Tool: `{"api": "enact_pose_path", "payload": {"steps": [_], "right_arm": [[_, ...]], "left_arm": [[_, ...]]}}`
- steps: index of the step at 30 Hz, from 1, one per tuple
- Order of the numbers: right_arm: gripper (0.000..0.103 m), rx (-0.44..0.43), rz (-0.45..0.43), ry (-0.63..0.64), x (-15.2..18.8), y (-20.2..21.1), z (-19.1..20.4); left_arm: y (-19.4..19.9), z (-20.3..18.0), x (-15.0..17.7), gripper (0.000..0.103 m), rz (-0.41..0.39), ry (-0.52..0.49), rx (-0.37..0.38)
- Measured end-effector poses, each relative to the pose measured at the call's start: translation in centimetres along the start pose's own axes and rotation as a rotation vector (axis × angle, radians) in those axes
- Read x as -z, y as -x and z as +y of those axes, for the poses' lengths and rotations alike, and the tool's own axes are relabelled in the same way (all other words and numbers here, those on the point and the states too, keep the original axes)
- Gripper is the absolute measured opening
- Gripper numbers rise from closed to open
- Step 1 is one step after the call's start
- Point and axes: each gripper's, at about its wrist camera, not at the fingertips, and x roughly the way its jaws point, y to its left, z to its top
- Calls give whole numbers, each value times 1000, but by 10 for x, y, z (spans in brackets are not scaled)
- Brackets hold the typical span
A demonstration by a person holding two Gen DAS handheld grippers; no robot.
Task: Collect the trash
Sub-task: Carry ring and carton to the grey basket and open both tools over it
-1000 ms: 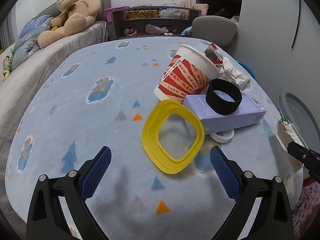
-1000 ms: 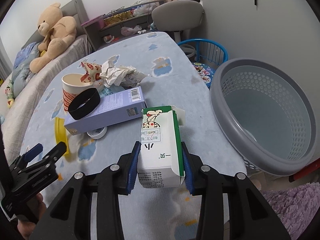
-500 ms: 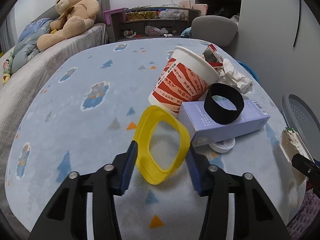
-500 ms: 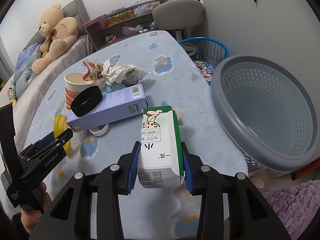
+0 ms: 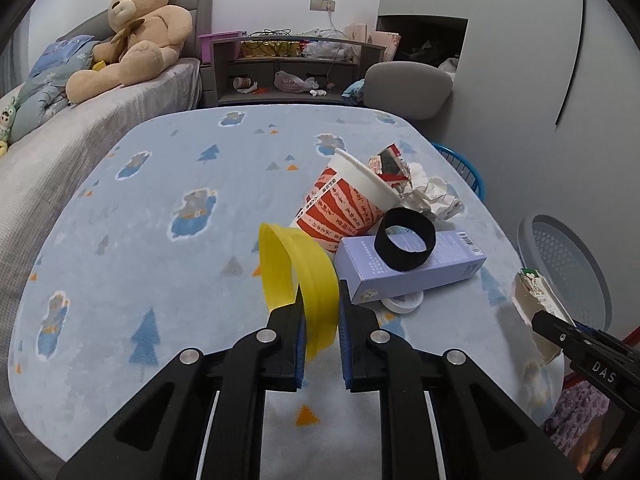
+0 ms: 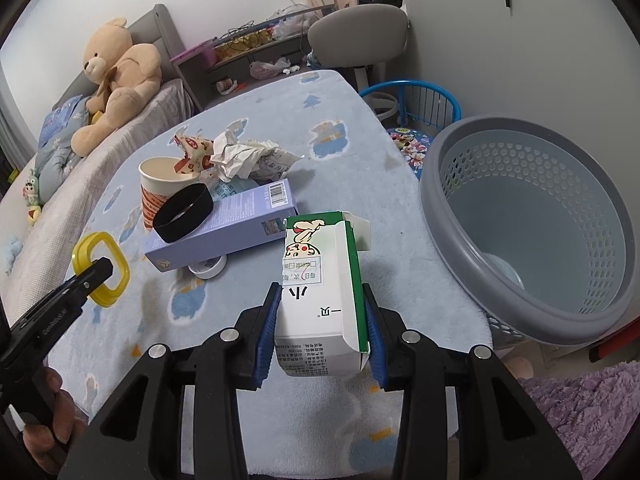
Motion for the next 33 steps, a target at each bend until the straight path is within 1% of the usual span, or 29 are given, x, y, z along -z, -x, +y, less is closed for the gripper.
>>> {"api": "enact_pose_path", "payload": {"steps": [3,5,9,12,16,18,20,23,28,33], "right_arm": [[38,-10,-9,-11,-2,4,-5],[38,-12,-20,-22,-3,9,-12],[38,5,-52,-58,-9,24,-34],[38,35,-73,-91,-12,35,-58],[38,85,-98,-140,-19,49,-95],[38,109,-109,-169,-21,54,-115],[38,136,-118,-192,-23,59,-135],[38,166,-130,-215,-27,62,-159],[38,176,-117,-237,-32,53,-190],[38,142,-95,-251,-36,36,-206]], "left_arm": [[9,-7,-6,13,-11,-6,21],[16,-19,-11,13,-28,-34,34],[22,-52,-21,13,-40,-78,101],[19,-88,-27,13,-28,-128,174],[10,-140,-30,13,-16,-207,251],[1,-167,-32,13,3,-245,296],[-8,-188,-32,13,22,-271,326],[-24,-221,-32,13,54,-315,356],[-46,-262,-32,13,93,-368,380],[-59,-288,-32,13,116,-393,386]]}}
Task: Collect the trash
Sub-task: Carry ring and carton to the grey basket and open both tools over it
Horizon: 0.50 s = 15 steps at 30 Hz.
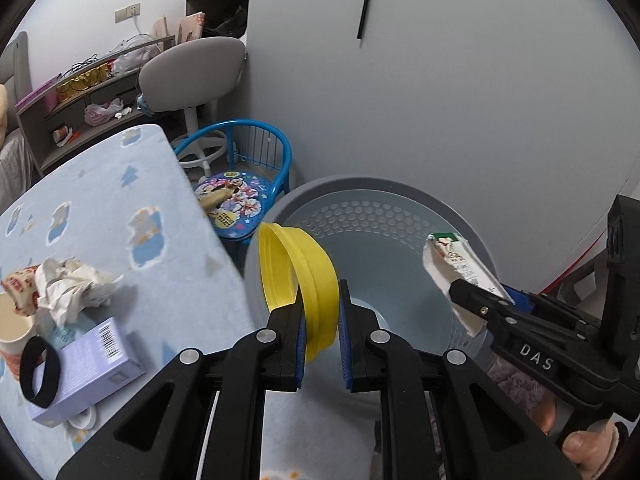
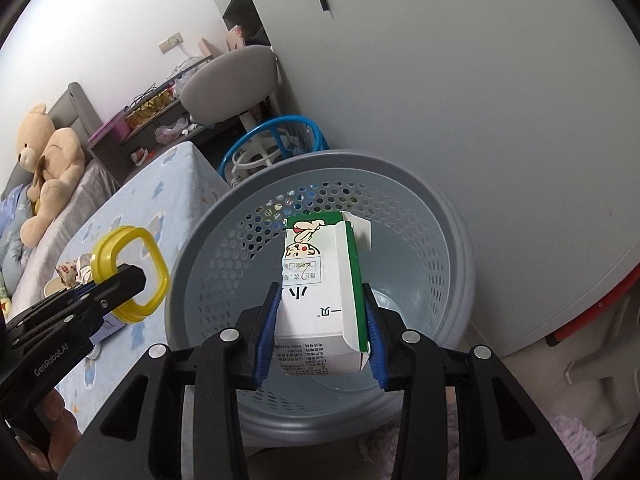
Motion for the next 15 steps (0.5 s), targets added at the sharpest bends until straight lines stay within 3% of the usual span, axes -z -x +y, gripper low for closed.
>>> {"api": "enact_pose_path", "payload": {"steps": [15], "right_arm": [[40,-44,40,-20,-6,-26,-12]], "left_arm": [[-21,-12,-10,14,27,10,-47]]}}
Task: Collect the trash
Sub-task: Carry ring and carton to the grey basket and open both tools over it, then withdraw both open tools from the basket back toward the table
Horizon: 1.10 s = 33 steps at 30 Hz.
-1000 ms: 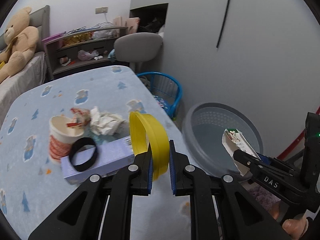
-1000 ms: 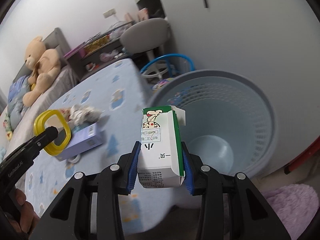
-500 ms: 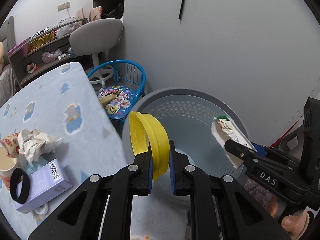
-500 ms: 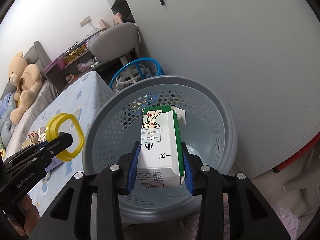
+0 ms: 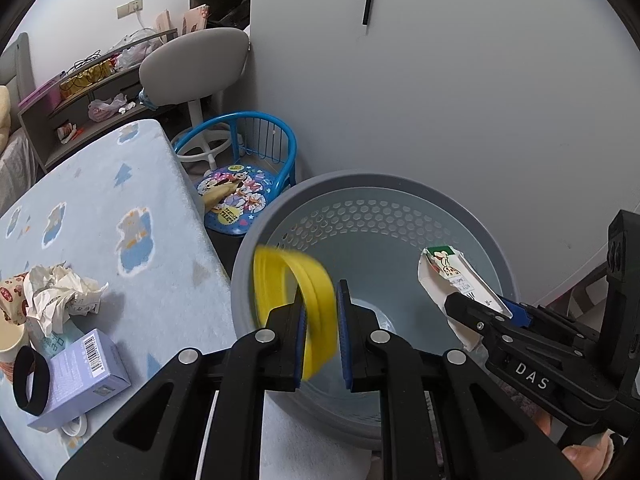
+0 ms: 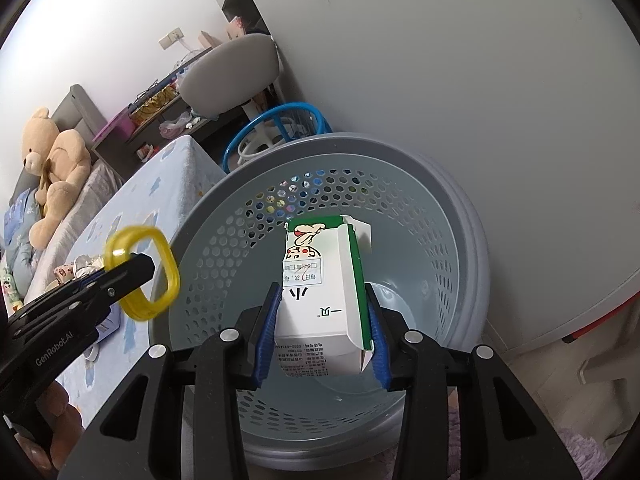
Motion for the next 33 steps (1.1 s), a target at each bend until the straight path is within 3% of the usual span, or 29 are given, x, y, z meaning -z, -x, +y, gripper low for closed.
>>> {"api": "enact_pose_path", "payload": {"steps": [2,4,6,9,20,33], "right_arm": [[40,1,-7,0,1,1,-2],[43,3,-18,2,1,3,-2],[51,0,-33,4,2,7,-2],[65,2,-53,5,2,10,-3],[68,0,-53,2,2,10,-5],[74,-1,-57,8,3,10,-3]], "left_arm": [[2,-2,0,16,-2,-3,-5],[3,-3,0,25,-8,-7,-9],[5,-3,0,40,-16,-8,-12],[9,-1,0,50,-29,1,-13],[13,7,-1,62,-42,40,-13],[15,12,2,66,-46,60,-14]]}}
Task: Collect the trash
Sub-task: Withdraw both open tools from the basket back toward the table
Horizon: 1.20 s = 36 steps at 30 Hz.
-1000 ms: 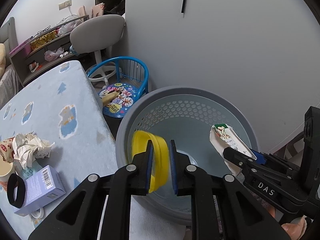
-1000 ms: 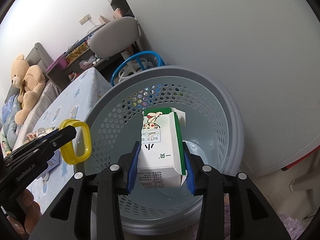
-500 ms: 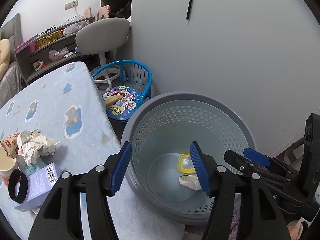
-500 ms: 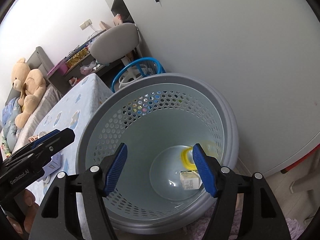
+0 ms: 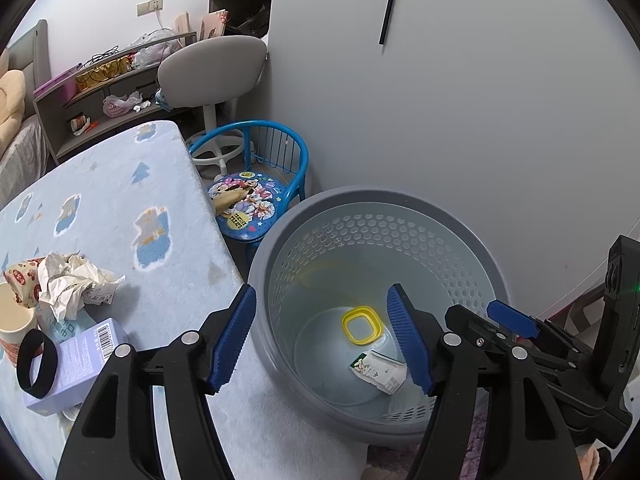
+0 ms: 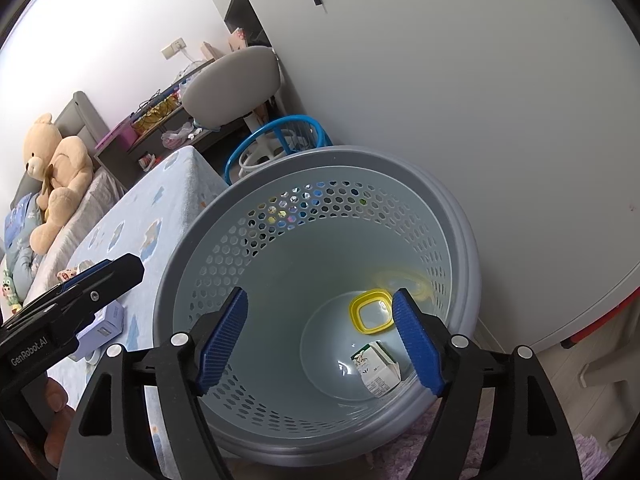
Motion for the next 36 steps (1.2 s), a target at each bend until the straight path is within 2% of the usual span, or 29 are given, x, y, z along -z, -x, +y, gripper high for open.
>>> {"api": "enact_pose_path", "payload": {"steps": [7,20,36], "right_arm": [[78,8,-9,20,3,4,8],[94,15,-34,61,14,21,34],[95,-56,-35,158,38,36,108]], "left_arm": [[10,6,3,68,-19,14,-7],[38,33,21,69,-50,60,-27],[85,97,54,69,-103,153,-102]]}}
